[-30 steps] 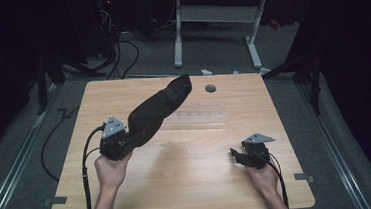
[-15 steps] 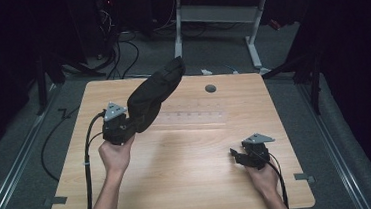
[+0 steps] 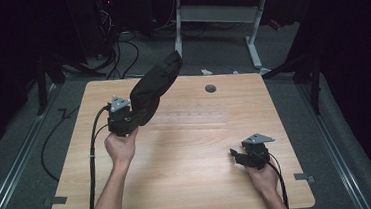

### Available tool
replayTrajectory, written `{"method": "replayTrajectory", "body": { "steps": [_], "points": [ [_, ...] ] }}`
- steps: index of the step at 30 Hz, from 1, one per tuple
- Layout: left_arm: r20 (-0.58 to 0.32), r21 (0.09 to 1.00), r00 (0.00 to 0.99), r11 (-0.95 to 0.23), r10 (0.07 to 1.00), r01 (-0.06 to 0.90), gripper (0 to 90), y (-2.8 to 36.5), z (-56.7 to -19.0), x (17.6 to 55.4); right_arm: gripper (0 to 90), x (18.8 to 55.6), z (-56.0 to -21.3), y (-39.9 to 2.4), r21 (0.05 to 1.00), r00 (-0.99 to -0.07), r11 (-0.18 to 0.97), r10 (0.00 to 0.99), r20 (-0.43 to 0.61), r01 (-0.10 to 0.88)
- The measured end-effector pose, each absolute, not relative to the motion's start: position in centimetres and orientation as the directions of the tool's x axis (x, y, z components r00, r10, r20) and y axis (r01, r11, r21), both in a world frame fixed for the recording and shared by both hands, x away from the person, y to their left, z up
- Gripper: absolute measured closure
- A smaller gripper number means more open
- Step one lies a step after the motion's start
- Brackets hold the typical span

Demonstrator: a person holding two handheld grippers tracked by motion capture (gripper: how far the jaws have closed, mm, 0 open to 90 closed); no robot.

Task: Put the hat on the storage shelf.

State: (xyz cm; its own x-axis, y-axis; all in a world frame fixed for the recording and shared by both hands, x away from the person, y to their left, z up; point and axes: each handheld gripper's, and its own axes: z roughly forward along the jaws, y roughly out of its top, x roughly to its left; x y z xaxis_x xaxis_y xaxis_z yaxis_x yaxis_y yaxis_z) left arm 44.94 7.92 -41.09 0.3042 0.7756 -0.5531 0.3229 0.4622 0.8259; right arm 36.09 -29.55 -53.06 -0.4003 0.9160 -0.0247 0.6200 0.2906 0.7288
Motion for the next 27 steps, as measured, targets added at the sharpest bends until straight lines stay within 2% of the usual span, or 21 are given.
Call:
{"method": "replayTrajectory", "body": {
  "steps": [27],
  "points": [
    [-0.522,0.84,0.214,0.454,0.825,0.296,86.3,5.6,-42.9,47.6,40.3,36.0,-53.1,-29.5,0.729,-0.399,0.288,0.917,-0.021,0.621]
  ]
}}
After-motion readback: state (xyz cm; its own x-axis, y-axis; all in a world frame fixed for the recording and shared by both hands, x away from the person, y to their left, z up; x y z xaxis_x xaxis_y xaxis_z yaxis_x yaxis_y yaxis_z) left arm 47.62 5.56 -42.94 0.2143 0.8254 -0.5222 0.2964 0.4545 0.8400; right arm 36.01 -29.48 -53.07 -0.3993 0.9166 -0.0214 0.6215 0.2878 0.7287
